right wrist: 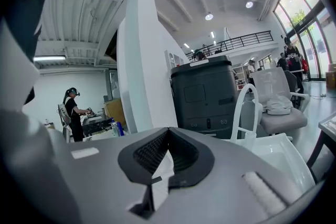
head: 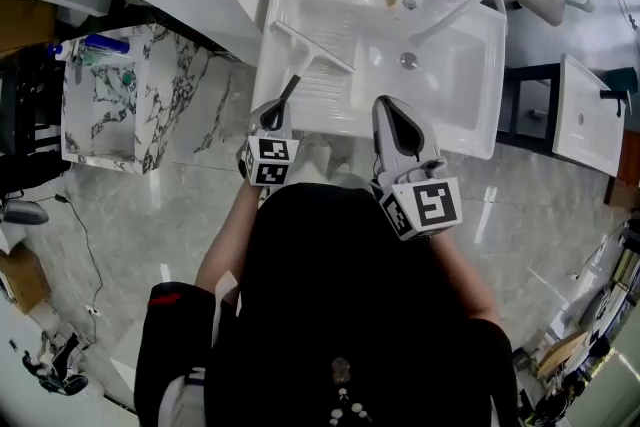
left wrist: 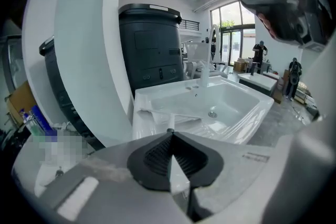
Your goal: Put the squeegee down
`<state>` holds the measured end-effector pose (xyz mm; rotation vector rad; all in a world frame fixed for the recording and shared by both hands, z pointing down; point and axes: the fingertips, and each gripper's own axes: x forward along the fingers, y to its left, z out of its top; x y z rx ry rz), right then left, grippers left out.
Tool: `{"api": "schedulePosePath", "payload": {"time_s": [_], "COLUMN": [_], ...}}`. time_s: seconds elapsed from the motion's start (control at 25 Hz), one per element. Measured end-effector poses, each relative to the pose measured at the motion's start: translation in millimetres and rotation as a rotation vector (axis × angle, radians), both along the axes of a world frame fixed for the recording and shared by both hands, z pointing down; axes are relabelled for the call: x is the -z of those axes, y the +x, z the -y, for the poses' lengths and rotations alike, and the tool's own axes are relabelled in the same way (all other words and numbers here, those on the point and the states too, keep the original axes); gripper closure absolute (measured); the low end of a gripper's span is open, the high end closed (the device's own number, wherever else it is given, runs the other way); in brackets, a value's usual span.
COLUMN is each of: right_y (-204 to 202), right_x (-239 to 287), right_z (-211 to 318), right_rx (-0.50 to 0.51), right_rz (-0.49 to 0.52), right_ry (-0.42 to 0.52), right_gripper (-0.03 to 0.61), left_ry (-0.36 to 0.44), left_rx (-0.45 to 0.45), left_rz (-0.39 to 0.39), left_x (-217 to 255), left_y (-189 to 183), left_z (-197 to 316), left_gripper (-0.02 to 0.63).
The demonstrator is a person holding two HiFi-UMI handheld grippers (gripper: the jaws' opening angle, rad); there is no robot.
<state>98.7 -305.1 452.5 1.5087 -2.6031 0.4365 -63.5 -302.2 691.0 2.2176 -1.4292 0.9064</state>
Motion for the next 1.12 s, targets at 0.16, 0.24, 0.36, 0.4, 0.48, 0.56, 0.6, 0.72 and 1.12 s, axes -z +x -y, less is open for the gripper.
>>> {"api": "schedulePosePath", "payload": {"time_s": [0.16,0.24,0.36,0.4,0.48,0.56,0.6,0.72,1.12], "right_y": [12.8,18.4,25.8,28.4,34.6,40.6,43.1,48.6,79.9], "right_x": [2.3,3.2,3.5,3.3,2.7,2.7,3.4,8.3,26.1], "right_z": [-19.2,-28.5,-42.7,-48.0,-58.6,-67.9,-72.1,-84.1,-120.2], "right_rx": [0.014,0.021,0.029,0.033,0.041,0.046,0.048,0.053,0.040], "right_rz": [0.011,0.018,0.029,0.032,0.034,0.037,0.040,0.041,0.036], "right_ry": [0.006,0.011,0.018,0.019,0.022,0.025,0.028,0.050,0.121], "right_gripper": [0.577,0.577,0.577,0.577,0.577,0.577,0.577,0.577,0.577], "left_ry": [0.047,0.078,0.109,0.120,0.144,0.175,0.197,0.284,0.530], "left_rx": [0.012,0.005,0.002,0.004,0.009,0.018,0.022,0.017,-0.024], "left_rz": [-0.018,-0.032,-0.064,-0.072,-0.088,-0.113,-0.128,-0.179,-0.304], "left_x": [29.8,45.0,62.0,67.5,80.5,97.9,108.6,146.1,253.5], "left_y": [17.7,29.1,44.2,48.6,57.6,65.9,69.6,79.8,117.5], "left_z": [-15.3,-22.7,-34.8,-39.5,-48.8,-56.9,-60.7,-71.8,-103.7], "left_gripper": [0.612,0.612,0.612,0.612,0.612,0.612,0.612,0.612,0.612]}}
